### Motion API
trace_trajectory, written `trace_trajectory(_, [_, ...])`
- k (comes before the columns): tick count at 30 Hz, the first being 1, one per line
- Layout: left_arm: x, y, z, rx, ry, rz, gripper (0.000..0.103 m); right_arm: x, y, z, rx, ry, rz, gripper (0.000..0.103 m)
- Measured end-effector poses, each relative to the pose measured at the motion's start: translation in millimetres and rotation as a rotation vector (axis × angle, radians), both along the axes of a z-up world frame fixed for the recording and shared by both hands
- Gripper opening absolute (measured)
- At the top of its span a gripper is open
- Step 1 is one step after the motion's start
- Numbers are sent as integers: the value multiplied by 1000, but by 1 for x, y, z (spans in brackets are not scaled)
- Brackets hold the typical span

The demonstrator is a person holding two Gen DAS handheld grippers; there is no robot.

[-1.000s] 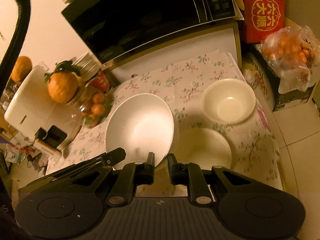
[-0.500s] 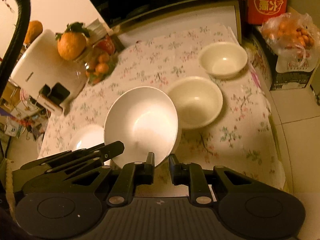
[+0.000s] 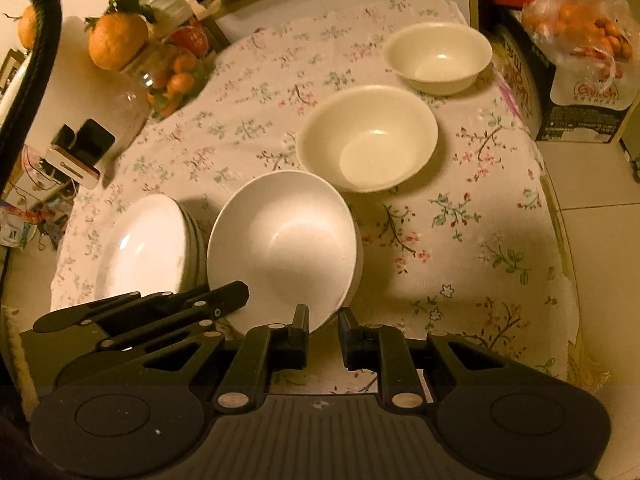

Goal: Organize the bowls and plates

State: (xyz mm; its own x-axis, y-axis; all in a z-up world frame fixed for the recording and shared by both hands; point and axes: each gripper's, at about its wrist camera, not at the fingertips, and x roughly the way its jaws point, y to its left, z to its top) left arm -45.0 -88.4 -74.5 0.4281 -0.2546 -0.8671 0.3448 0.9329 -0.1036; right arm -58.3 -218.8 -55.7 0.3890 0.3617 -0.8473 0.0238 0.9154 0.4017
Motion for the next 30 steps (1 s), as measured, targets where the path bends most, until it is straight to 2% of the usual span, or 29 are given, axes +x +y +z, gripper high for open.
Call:
trace_trajectory(19, [7, -3, -4, 33, -6, -24, 14, 7, 3, -10, -6, 26, 11, 19])
trace_trajectory(22, [8, -2, -4, 29, 0, -27, 16, 7, 2, -8, -4, 21, 8, 19])
trace_trajectory(30, [12, 3, 1, 10, 5, -2, 30, 6, 1, -5, -14, 4, 5, 19])
